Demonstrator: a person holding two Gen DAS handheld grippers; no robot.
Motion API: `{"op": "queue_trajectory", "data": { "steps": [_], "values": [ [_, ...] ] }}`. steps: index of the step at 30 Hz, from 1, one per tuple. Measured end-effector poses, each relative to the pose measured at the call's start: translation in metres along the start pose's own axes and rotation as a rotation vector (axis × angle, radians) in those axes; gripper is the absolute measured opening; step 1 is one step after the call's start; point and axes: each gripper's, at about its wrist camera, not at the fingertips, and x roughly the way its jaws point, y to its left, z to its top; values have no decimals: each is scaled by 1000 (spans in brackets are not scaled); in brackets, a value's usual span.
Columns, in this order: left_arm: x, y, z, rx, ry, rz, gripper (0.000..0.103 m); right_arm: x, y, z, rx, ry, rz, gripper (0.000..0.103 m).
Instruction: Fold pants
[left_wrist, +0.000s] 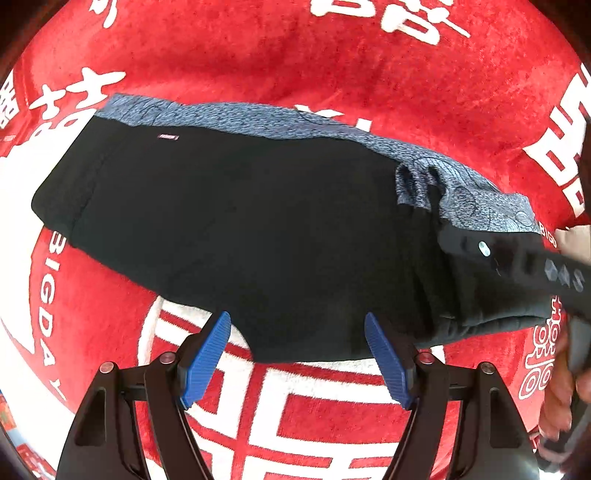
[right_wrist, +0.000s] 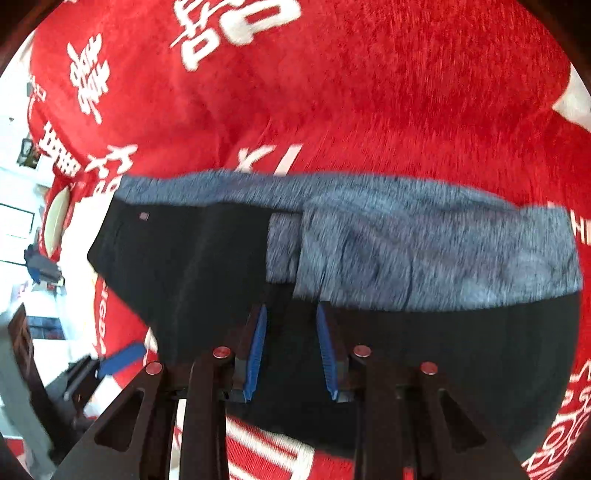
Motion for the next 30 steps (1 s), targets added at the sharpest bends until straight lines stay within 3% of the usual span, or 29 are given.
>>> {"op": "queue_trajectory", "data": {
  "steps": [7, 10, 13, 16, 27, 30],
  "values": [
    [-5, 17, -3, -35, 4, 8, 76, -29, 10, -31, -21, -44, -70, 31],
    [-6, 24, -5, -54, 15, 10, 76, -16, 8, -42, 6, 5, -89, 43],
    [-7, 31, -8, -73, 23, 10, 76, -7, 10, -48, 4, -3, -129, 44],
    [-11, 38, -11, -87, 8, 15, 86, -8, 19, -48, -6, -4, -160, 51],
    [-14, 77, -10, -157, 0, 0, 86, -3, 53, -50, -79, 49, -253, 79],
    [-13, 86, -9, -169, -1, -1, 86, -1, 62, -49, -83, 62, -264, 80]
  ]
}}
